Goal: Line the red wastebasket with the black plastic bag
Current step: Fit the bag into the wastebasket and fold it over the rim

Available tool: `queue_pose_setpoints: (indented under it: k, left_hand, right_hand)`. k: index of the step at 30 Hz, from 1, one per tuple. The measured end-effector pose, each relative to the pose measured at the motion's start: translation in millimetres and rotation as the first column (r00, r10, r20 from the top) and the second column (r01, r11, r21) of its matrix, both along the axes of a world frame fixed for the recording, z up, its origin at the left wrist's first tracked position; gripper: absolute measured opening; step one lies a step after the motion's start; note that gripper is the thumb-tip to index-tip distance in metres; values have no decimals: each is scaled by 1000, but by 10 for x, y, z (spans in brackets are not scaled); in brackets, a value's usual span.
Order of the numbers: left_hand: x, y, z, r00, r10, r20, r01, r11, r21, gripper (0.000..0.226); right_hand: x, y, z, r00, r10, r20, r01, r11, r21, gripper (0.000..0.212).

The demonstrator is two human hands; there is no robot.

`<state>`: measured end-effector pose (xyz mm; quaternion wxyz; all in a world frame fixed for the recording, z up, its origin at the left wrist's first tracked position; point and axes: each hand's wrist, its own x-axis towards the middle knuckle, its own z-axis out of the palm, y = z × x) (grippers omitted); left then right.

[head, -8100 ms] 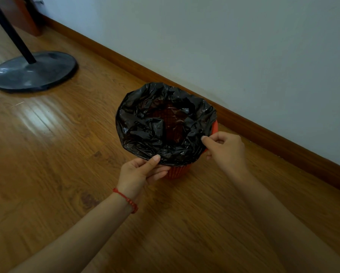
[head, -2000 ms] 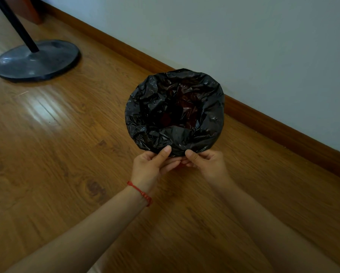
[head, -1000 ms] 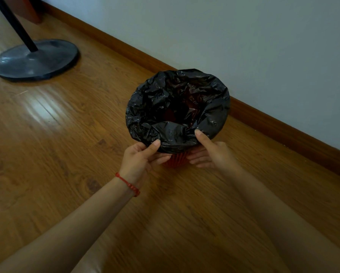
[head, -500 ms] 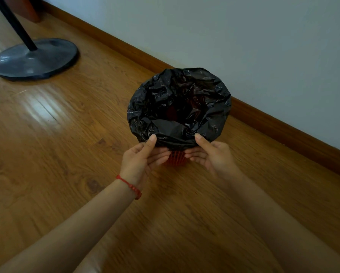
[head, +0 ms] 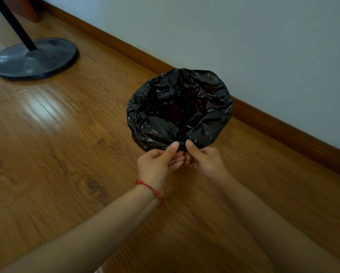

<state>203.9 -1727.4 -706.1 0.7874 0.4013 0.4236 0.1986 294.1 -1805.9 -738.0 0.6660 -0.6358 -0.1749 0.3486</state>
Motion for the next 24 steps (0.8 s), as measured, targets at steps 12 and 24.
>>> queue_pose_setpoints:
  k: [12, 24]
  left_hand:
    - [3, 147, -87, 998, -9, 56, 10, 1000, -12, 10]
    - [-57, 241, -57, 992, -23, 126, 32, 997, -72, 15]
  right_hand:
    - [-15, 1, -8, 998, -8, -57, 8, 1000, 1, 27]
    - [144, -78, 123, 973, -182, -144, 166, 980, -112, 43]
